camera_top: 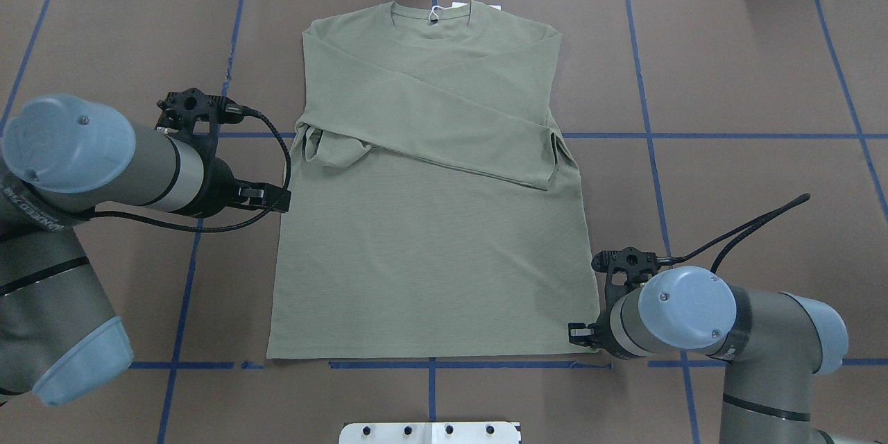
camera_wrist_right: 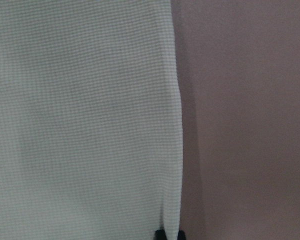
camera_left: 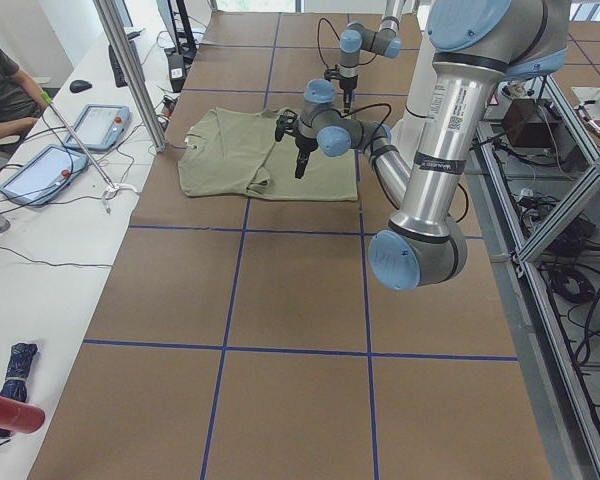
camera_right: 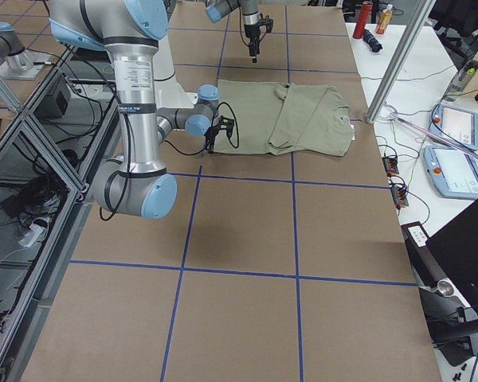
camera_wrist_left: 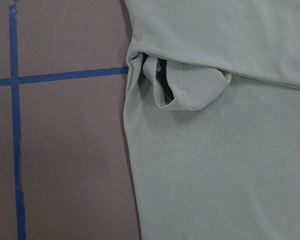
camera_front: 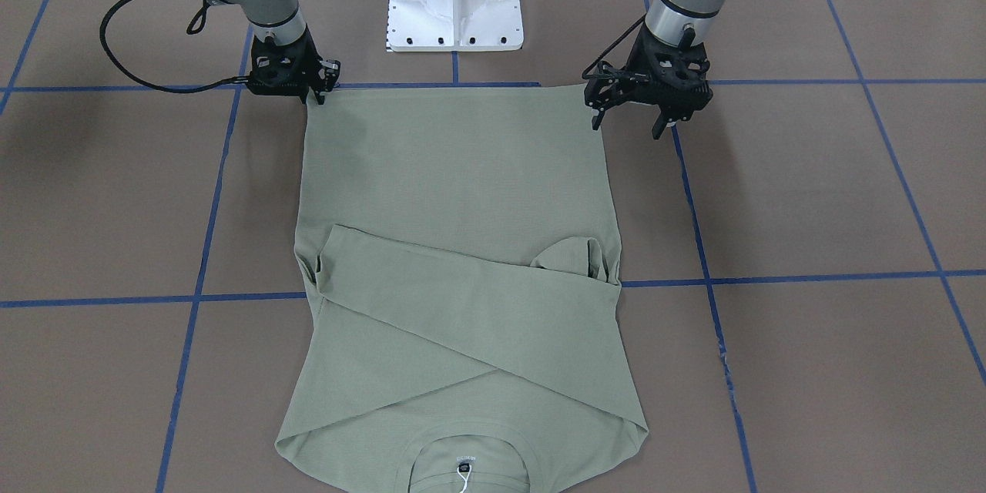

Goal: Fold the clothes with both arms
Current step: 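Move both grippers to the hem corners nearest the robot and grasp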

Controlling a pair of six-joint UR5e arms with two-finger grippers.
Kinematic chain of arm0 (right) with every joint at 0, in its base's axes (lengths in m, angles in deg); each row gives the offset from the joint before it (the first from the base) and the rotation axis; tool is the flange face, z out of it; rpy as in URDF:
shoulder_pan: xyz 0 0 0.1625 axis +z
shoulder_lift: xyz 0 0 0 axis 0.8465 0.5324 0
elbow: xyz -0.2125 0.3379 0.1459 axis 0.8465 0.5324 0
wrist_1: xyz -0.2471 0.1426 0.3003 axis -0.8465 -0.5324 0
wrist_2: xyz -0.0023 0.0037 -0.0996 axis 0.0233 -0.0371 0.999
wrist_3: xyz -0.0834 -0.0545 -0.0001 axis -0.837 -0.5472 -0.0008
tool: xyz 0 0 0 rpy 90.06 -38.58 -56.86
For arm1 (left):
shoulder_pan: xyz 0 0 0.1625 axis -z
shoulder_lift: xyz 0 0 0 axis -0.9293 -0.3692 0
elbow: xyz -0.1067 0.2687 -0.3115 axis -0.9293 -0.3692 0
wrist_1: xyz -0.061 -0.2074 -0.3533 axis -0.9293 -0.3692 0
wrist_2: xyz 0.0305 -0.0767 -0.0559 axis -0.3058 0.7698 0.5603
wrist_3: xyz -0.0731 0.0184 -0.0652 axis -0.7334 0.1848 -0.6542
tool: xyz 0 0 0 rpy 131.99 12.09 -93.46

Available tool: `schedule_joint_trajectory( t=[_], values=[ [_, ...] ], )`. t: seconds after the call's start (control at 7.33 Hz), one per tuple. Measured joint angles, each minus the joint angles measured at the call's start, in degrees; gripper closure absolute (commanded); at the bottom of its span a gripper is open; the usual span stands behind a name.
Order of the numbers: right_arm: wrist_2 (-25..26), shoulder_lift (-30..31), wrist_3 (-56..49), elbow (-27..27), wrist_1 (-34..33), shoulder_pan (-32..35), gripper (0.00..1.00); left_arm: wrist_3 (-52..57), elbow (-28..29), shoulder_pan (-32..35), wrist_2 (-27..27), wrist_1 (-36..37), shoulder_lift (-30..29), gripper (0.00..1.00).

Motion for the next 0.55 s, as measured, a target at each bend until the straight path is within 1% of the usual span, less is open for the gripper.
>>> schedule_joint_trajectory(
  t=[0.41,0.55],
  values=[
    [0.3,0.0,0.4,-1.9,0.1,0.2,1.00,-1.3,0.8,-0.1,0.0,-0.6,0.8,0.00],
    [0.3,0.0,0.5,-3.4,0.1,0.4,1.00,-5.1,1.5,-0.8,-0.1,-3.4,2.4,0.00]
  ],
)
